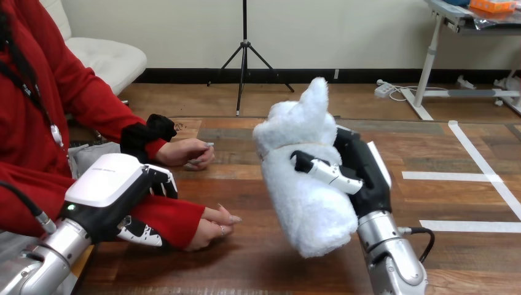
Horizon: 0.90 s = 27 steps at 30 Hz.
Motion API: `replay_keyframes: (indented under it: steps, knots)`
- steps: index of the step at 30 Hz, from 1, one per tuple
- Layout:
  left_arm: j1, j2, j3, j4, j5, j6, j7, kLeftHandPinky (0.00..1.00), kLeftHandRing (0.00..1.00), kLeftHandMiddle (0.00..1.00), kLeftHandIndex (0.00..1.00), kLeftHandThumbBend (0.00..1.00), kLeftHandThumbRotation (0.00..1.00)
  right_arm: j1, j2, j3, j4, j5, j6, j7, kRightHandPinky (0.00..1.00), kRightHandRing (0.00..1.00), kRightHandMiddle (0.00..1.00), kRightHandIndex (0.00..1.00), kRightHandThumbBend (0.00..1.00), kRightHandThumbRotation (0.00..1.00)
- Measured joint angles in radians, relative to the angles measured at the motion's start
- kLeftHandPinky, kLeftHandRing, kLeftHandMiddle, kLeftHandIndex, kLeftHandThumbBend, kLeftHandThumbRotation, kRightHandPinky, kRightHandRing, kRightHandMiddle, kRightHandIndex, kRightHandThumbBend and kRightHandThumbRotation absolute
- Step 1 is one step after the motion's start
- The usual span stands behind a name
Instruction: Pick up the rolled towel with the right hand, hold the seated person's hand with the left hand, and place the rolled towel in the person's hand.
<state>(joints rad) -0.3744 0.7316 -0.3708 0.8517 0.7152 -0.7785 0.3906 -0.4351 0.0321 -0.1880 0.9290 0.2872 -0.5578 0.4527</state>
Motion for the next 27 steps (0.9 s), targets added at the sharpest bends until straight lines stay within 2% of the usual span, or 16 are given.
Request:
replay_keyframes:
  steps: [11, 27]
  knots:
    - [0.018, -0.001, 0.016, -0.053, 0.0, 0.006, -0.016, 0.39, 0.4, 0.45, 0.46, 0.83, 0.02, -0.031, 0.0, -0.013, 0.101, -0.029, -0.044, -0.012, 0.04, 0.1, 0.19, 0.23, 0.56, 0.0]
    - [0.02, -0.006, 0.032, -0.07, -0.004, 0.005, -0.031, 0.4, 0.41, 0.45, 0.47, 0.85, 0.04, -0.042, -0.002, -0.03, 0.126, -0.018, -0.072, 0.026, 0.04, 0.1, 0.19, 0.24, 0.57, 0.0]
